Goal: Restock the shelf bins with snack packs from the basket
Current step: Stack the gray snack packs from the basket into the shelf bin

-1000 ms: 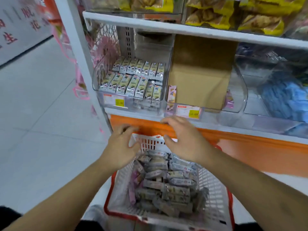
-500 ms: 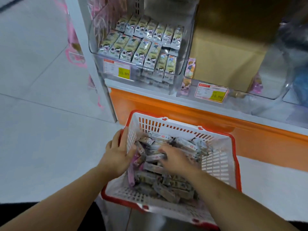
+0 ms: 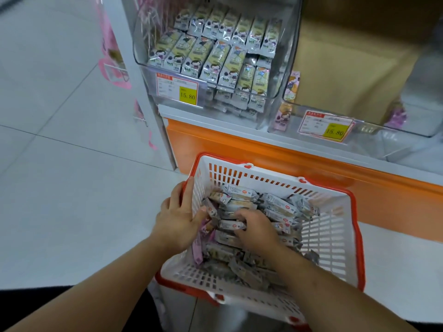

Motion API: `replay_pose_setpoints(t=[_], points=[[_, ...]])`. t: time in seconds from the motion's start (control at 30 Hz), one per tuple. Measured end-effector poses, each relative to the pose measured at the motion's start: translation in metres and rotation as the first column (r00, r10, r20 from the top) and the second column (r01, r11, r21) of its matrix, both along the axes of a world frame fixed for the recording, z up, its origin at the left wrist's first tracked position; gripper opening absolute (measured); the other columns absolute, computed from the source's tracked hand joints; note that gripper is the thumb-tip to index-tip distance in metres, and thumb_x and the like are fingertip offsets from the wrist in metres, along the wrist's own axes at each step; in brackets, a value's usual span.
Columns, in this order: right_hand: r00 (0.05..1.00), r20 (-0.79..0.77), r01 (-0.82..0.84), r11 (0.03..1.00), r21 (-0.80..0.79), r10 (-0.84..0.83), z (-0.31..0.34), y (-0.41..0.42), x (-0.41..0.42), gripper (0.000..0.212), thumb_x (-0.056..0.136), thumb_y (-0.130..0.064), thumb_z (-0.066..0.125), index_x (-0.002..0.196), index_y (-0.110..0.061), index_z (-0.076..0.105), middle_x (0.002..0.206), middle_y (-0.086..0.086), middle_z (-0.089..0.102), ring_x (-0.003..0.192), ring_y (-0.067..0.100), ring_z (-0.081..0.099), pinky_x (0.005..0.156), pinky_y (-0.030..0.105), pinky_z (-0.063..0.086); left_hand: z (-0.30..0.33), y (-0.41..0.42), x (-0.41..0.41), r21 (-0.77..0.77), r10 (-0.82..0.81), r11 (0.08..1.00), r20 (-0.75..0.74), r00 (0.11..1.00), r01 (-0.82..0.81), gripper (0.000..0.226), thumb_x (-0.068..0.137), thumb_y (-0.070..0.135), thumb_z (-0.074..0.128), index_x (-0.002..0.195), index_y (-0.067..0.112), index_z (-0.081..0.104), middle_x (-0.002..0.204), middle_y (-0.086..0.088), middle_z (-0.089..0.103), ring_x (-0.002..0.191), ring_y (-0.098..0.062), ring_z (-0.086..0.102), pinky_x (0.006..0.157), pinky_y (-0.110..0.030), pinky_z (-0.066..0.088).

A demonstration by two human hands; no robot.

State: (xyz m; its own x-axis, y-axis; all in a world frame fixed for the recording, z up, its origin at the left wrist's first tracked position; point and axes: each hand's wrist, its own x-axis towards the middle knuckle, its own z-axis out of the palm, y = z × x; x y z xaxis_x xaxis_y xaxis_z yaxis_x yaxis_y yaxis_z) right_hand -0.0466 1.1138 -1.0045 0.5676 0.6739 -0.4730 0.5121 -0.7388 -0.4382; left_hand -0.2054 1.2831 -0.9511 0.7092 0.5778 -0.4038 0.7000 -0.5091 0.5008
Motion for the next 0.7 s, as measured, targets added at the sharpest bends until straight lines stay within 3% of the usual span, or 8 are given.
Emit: replay_pose_setpoints(t=[0.13, 0.2, 0.27, 0.33, 0.4, 0.47, 0.6, 0.7], points=[[0.998, -0.055, 0.019, 0.997, 0.07, -0.015, 0.059, 0.003, 0.017, 0.047, 0.092, -0.024, 0.078, 0.133, -0.039, 0.062, 0.125, -0.015, 0.062, 0.116, 0.01, 0.06, 0.095, 0.033, 0.057, 0.019, 0.0, 0.005, 0.033, 0.022, 0.999, -0.135, 0.991, -0.018, 0.075, 0.102, 0.066, 0.029, 0.161, 0.041, -0.01, 0.172, 0.001, -0.002, 0.155, -0.037, 0.008, 0.122, -0.06, 0.017], [0.995, -0.1, 0.01, 0.99, 0.143, 0.004, 0.106, 0.009, 0.028, 0.045, 0.092, -0.022, 0.08, 0.131, -0.038, 0.063, 0.122, -0.018, 0.061, 0.113, 0.007, 0.061, 0.086, 0.019, 0.053, 0.04, -0.001, 0.012, 0.089, 0.035, 0.996, -0.143, 0.989, -0.022, 0.07, 0.103, 0.062, 0.03, 0.162, 0.032, 0.007, 0.172, -0.003, 0.001, 0.155, -0.037, 0.009, 0.123, -0.058, 0.015], [0.992, -0.116, -0.012, 0.975, 0.224, 0.039, 0.159, 0.013, 0.036, 0.045, 0.092, -0.017, 0.081, 0.129, -0.037, 0.065, 0.119, -0.019, 0.062, 0.109, 0.006, 0.061, 0.072, 0.012, 0.049, 0.075, 0.001, 0.028, 0.07, 0.017, 0.998, -0.079, 0.997, -0.011, 0.06, 0.105, 0.055, 0.038, 0.156, 0.024, 0.032, 0.167, -0.009, 0.017, 0.151, -0.037, 0.023, 0.12, -0.051, 0.026], [0.986, -0.142, -0.037, 0.946, 0.323, 0.088, 0.211, 0.01, 0.039, 0.049, 0.09, -0.008, 0.082, 0.127, -0.035, 0.067, 0.116, -0.018, 0.065, 0.109, 0.007, 0.061, 0.071, 0.019, 0.051, 0.121, 0.004, 0.047, -0.155, 0.028, 0.988, 0.047, 0.998, -0.021, 0.037, 0.104, 0.043, 0.051, 0.132, 0.02, 0.061, 0.143, -0.011, 0.052, 0.132, -0.032, 0.051, 0.102, -0.036, 0.047], [0.974, -0.198, -0.012, 0.898, 0.439, 0.11, 0.256, 0.0, 0.037, 0.052, 0.087, 0.001, 0.083, 0.126, -0.03, 0.068, 0.112, -0.012, 0.069, 0.11, 0.013, 0.062, 0.072, 0.032, 0.052, 0.167, 0.006, 0.058, -0.453, 0.101, 0.891, 0.166, 0.981, -0.016, 0.019, 0.101, 0.04, 0.062, 0.107, 0.024, 0.07, 0.113, -0.001, 0.07, 0.103, -0.02, 0.067, 0.076, -0.023, 0.057], [0.966, -0.233, 0.037, 0.83, 0.556, 0.113, 0.288, -0.011, 0.035, 0.054, 0.083, 0.01, 0.081, 0.126, -0.021, 0.069, 0.11, -0.003, 0.069, 0.109, 0.019, 0.063, 0.074, 0.038, 0.054, 0.205, 0.009, 0.061, -0.606, 0.062, 0.787, 0.256, 0.965, 0.11, 0.021, 0.094, 0.042, 0.072, 0.11, 0.028, 0.075, 0.111, 0.002, 0.075, 0.096, -0.01, 0.07, 0.078, -0.026, 0.06], [0.975, -0.202, 0.072, 0.731, 0.679, 0.091, 0.313, -0.02, 0.035, 0.063, 0.081, 0.014, 0.08, 0.127, -0.028, 0.068, 0.118, -0.007, 0.072, 0.121, 0.009, 0.064, 0.092, 0.037, 0.058, 0.251, 0.006, 0.053, -0.577, -0.128, 0.741, 0.38, 0.916, 0.343, 0.032, 0.092, 0.024, 0.078, 0.124, 0.023, 0.071, 0.12, 0.001, 0.075, 0.106, -0.015, 0.071, 0.088, -0.032, 0.056], [0.983, -0.178, 0.156, 0.688, 0.709, -0.039, 0.316, -0.011, 0.035, 0.062, 0.087, 0.003, 0.078, 0.131, -0.037, 0.062, 0.132, -0.015, 0.065, 0.128, 0.001, 0.059, 0.101, 0.034, 0.054, 0.262, -0.001, 0.05, -0.531, -0.057, 0.777, 0.474, 0.879, 0.337, 0.032, 0.088, 0.018, 0.081, 0.119, 0.021, 0.072, 0.115, -0.006, 0.074, 0.1, -0.031, 0.073, 0.078, -0.031, 0.06]])
